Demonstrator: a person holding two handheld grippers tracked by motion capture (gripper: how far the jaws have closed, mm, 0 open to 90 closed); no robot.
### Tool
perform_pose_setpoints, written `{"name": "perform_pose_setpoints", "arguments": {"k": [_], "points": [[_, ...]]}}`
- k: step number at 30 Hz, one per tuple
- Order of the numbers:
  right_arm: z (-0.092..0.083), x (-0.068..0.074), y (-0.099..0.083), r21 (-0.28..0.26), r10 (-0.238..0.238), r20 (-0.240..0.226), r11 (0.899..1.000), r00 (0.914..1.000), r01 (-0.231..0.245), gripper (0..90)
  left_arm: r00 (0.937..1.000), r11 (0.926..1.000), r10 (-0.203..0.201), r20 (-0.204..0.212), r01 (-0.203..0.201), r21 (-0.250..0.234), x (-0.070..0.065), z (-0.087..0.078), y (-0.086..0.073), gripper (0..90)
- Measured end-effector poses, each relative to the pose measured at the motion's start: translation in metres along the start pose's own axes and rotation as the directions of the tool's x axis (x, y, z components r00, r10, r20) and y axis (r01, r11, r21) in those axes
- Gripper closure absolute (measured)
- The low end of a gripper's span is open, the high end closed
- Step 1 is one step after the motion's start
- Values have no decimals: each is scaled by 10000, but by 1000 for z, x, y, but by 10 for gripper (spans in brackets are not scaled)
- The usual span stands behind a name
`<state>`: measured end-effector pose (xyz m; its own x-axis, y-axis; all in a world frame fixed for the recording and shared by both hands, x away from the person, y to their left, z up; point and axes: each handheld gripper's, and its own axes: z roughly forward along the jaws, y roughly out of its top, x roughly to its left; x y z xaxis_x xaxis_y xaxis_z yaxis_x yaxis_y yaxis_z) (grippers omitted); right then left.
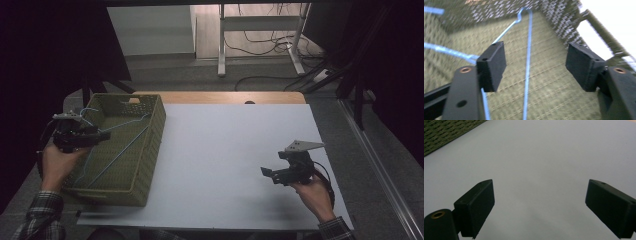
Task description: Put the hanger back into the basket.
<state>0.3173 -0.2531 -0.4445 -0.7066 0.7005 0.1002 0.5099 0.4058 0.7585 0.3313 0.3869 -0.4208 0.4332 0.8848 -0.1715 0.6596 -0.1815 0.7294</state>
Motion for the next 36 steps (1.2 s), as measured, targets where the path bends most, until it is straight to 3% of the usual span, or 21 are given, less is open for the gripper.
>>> {"name": "perform_pose_setpoints", "arguments": {"k": [7, 13, 17, 20, 24, 28, 30, 33, 36], "points": [[-7, 3, -5, -57, -114, -19, 9999, 9999, 114, 61, 9958, 9971, 460, 792, -409, -649, -34, -11, 5, 205], [-14, 5, -11, -140, -56, 30, 9999, 10000, 56, 47, 9840, 9926, 875, 1550, -730, -970, -67, -11, -2, 173], [-19, 7, -16, -287, -79, 96, 9996, 9999, 82, 46, 9822, 9915, 822, 1689, -635, -1133, -90, -7, -11, 124], [-24, 8, -20, -401, -92, 172, 9991, 9998, 99, 46, 9818, 9901, 1008, 1608, -831, -1128, -105, -3, -20, 80], [-28, 10, -26, -419, -37, 231, 9991, 9997, 47, 46, 9747, 9908, 988, 2006, -778, -1103, -117, 4, -31, 56], [-29, 10, -33, -363, 49, 215, 9993, 9998, -41, 46, 9748, 9902, 1291, 1821, -1167, -772, -129, 11, -42, 36], [-27, 10, -36, -272, 49, 220, 9996, 9997, -43, 46, 9738, 9834, 1705, 1503, -1585, -884, -135, 9, -45, 35], [-24, 10, -37, -148, -104, 288, 9998, 9995, 109, 46, 9689, 9828, 1757, 1740, -1625, -872, -139, 9, -49, 21], [-23, 11, -37, -109, -216, 329, 9997, 9992, 220, 46, 9665, 9793, 2004, 1602, -1931, -602, -141, 12, -50, 16]]}}
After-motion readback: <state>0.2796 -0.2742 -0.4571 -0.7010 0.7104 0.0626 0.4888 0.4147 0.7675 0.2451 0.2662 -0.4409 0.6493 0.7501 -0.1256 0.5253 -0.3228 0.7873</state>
